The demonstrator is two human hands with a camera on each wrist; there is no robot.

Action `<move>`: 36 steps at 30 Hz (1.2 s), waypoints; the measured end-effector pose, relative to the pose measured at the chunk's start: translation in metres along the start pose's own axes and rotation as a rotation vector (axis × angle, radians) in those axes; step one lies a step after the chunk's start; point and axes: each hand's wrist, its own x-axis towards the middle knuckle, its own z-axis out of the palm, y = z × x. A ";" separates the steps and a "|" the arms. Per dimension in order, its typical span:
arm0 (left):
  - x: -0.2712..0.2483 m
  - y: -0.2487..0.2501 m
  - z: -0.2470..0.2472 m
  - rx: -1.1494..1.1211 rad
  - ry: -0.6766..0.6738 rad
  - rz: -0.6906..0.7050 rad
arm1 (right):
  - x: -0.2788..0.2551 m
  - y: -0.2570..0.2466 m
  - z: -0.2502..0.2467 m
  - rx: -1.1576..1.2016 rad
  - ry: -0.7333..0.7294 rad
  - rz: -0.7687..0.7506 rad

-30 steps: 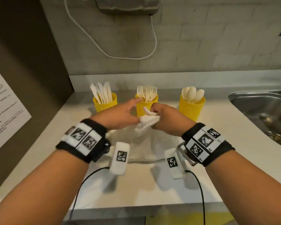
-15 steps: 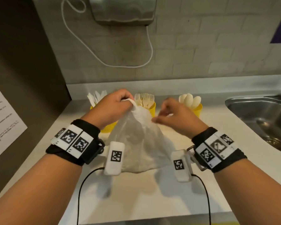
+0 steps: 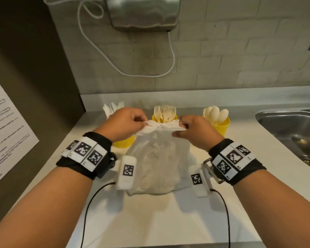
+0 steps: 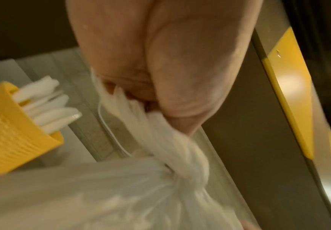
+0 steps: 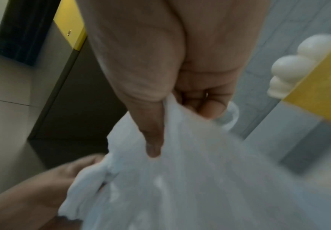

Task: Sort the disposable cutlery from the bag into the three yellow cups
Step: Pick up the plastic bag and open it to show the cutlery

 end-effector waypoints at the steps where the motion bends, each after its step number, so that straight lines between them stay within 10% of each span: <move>1: 0.000 -0.006 -0.004 -0.030 0.052 -0.028 | 0.000 0.006 -0.006 0.001 -0.012 0.028; 18: -0.019 0.060 -0.005 0.322 -0.136 0.279 | -0.005 -0.034 -0.011 0.316 -0.010 -0.040; 28: -0.031 0.004 -0.049 -0.188 0.159 -0.158 | -0.012 0.012 -0.045 0.235 0.117 0.134; 36: -0.023 0.059 0.007 0.236 -0.057 0.373 | -0.014 -0.037 -0.030 0.037 -0.140 -0.129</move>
